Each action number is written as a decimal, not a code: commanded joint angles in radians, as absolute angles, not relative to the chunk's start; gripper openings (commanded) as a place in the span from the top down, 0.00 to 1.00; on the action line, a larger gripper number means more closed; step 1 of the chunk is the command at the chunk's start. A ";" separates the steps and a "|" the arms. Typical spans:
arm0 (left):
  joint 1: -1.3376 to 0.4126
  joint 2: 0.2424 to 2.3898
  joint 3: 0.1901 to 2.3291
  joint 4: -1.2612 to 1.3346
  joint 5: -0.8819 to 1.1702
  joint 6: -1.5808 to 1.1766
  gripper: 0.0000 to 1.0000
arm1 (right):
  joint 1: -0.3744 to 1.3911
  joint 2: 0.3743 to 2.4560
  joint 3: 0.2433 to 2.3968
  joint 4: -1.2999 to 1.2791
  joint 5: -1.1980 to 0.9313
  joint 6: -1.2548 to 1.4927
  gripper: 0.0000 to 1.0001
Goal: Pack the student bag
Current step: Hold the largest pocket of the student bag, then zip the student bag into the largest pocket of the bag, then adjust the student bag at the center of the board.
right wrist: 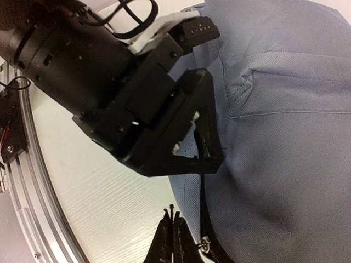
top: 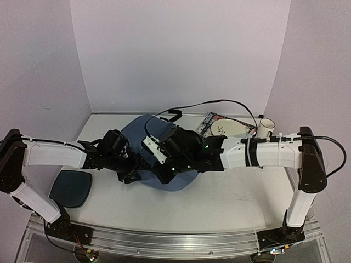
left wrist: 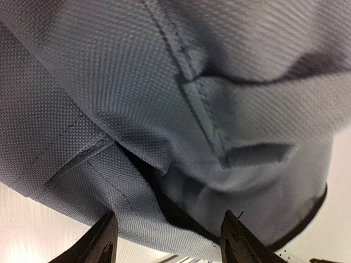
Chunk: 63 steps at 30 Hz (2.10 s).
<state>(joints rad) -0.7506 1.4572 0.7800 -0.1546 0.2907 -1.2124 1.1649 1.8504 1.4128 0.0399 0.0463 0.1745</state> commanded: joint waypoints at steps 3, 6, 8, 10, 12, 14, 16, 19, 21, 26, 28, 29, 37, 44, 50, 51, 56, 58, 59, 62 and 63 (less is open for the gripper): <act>-0.778 1.519 0.822 -0.090 0.236 -1.301 0.43 | 1.195 1.854 1.412 0.124 0.008 0.161 1.00; -0.784 1.543 0.811 -0.063 0.232 -1.315 0.60 | 1.197 1.841 1.391 0.126 0.009 0.162 1.00; -0.783 1.546 0.801 -0.055 0.224 -1.315 0.73 | 1.197 1.823 1.367 0.126 0.038 0.163 1.00; -0.784 1.533 0.781 -0.056 0.206 -1.307 0.86 | 1.196 1.799 1.332 0.126 0.083 0.162 1.00; -0.782 1.511 0.752 -0.061 0.183 -1.306 0.97 | 1.195 1.769 1.299 0.124 0.136 0.157 1.00; -0.782 1.486 0.726 -0.078 0.162 -1.303 1.00 | 1.190 1.738 1.274 0.117 0.186 0.154 1.00; -0.781 1.462 0.706 -0.121 0.132 -1.289 1.00 | 1.179 1.708 1.252 0.105 0.230 0.153 1.00; -0.776 1.412 0.680 -0.206 0.079 -1.253 1.00 | 1.144 1.654 1.215 0.086 0.278 0.160 1.00; -0.767 1.373 0.657 -0.258 0.051 -1.232 1.00 | 1.109 1.619 1.188 0.075 0.294 0.169 1.00; -0.717 1.278 0.583 -0.376 0.013 -1.183 1.00 | 1.010 1.558 1.129 0.059 0.302 0.189 1.00; -0.686 1.246 0.557 -0.422 0.009 -1.158 1.00 | 0.980 1.544 1.117 0.056 0.308 0.199 1.00; -0.670 1.230 0.550 -0.441 -0.021 -1.137 1.00 | 0.969 1.539 1.114 0.055 0.308 0.202 1.00; -0.522 1.207 0.576 -0.533 -0.057 -0.994 1.00 | 0.982 1.592 1.184 0.058 0.118 0.214 1.00; -0.522 1.266 0.692 -0.530 -0.074 -0.851 0.94 | 1.092 1.689 1.384 0.036 -0.056 0.230 1.00; -0.525 1.262 0.787 -0.489 -0.058 -0.738 0.84 | 1.179 1.805 1.655 -0.042 -0.139 0.195 1.00; -0.525 1.252 0.791 -0.477 -0.052 -0.722 0.83 | 1.188 1.816 1.678 -0.055 -0.138 0.185 1.00; -0.532 1.133 0.780 -0.443 -0.034 -0.616 0.67 | 1.194 1.836 1.677 -0.082 0.009 0.151 1.00; -0.537 1.065 0.773 -0.420 -0.013 -0.571 0.59 | 1.191 1.834 1.646 -0.083 0.074 0.148 1.00; -0.541 1.032 0.766 -0.404 0.005 -0.546 0.55 | 1.190 1.833 1.633 -0.083 0.092 0.150 1.00; -0.563 0.958 0.755 -0.373 0.074 -0.479 0.45 | 1.183 1.830 1.609 -0.083 0.113 0.158 1.00; -0.575 0.943 0.755 -0.365 0.088 -0.457 0.43 | 1.181 1.829 1.605 -0.083 0.118 0.160 1.00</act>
